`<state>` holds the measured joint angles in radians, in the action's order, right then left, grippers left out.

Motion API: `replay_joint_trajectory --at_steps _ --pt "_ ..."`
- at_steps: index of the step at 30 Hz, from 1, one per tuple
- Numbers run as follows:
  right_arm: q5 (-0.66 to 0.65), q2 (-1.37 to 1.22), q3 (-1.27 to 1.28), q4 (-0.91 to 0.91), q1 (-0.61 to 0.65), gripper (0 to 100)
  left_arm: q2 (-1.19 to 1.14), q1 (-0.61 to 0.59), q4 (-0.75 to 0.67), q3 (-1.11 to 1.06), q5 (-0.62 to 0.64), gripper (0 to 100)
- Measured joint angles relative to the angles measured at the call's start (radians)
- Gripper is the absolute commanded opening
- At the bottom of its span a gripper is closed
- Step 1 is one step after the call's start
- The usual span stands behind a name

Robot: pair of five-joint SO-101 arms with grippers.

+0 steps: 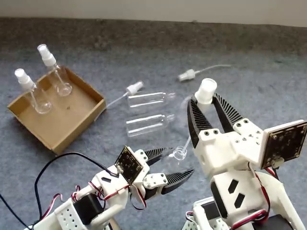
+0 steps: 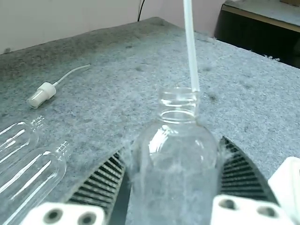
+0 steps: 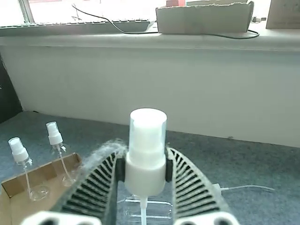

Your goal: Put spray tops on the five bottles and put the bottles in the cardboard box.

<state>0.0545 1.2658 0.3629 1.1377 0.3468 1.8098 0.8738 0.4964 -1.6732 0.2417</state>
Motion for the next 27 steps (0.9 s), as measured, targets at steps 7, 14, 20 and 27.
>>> replay_joint_trajectory --at_steps 7,14,20,27 --pt "0.000 0.000 0.000 -0.034 -0.003 0.6 0.000 0.000 0.000 0.000 0.000 15" --pt "-0.002 0.000 0.048 -0.034 -0.003 0.6 0.000 0.000 0.000 0.000 0.000 15" --pt "-0.003 -0.005 0.095 -0.034 -0.003 0.6 0.000 0.000 0.000 0.000 0.000 15" --pt "-0.003 -0.005 0.166 -0.034 0.012 0.6 0.000 -0.002 0.000 0.000 0.000 15"
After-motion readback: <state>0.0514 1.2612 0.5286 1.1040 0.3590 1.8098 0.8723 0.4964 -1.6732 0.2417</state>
